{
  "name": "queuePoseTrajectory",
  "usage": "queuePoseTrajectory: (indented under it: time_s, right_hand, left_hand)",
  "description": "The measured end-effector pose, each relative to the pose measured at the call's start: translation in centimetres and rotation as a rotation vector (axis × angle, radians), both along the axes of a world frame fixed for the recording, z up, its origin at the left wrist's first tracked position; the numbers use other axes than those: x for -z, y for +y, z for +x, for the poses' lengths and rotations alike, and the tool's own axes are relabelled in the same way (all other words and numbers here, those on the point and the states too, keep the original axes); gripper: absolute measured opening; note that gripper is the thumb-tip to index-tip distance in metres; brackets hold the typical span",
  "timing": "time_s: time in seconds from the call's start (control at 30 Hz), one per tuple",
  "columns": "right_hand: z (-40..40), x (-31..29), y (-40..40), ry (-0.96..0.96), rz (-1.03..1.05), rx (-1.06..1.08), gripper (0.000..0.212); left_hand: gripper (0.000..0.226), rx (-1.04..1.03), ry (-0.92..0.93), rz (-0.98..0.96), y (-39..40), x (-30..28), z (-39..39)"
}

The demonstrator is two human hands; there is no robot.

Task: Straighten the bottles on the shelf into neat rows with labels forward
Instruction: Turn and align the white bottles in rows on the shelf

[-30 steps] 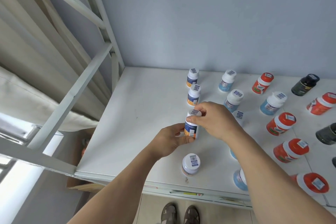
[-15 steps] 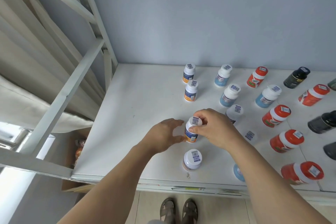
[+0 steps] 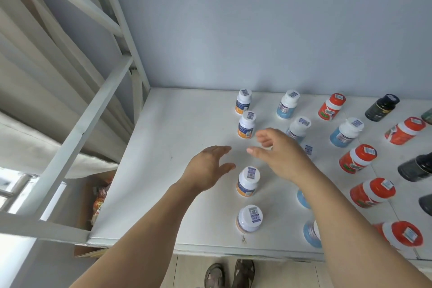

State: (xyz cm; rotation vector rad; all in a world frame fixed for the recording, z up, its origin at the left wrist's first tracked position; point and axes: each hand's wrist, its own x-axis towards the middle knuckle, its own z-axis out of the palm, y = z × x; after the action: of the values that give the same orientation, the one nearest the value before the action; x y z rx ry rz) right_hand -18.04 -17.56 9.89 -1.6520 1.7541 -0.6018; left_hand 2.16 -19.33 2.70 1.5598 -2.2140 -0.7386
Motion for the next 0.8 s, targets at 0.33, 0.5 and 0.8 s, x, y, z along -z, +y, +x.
queuePoseTrajectory:
  time_s: [0.33,0.5,0.8]
  right_hand:
    - [-0.9,2.6,-9.6,0.127,0.088,-0.086,0.069]
    - [-0.8,4.0,-11.0,0.069,0.103,-0.064,0.063]
    - [-1.3,0.5,-12.3,-0.046,0.058,-0.073,0.034]
  left_hand:
    - [0.062,-0.196,0.096,0.165,-4.3,0.2,-2.8]
    - [0.068,-0.235,0.158,0.249,-6.0,0.9,-4.0]
    - [0.038,-0.163,0.484,0.35,-8.9,-0.2,-4.9]
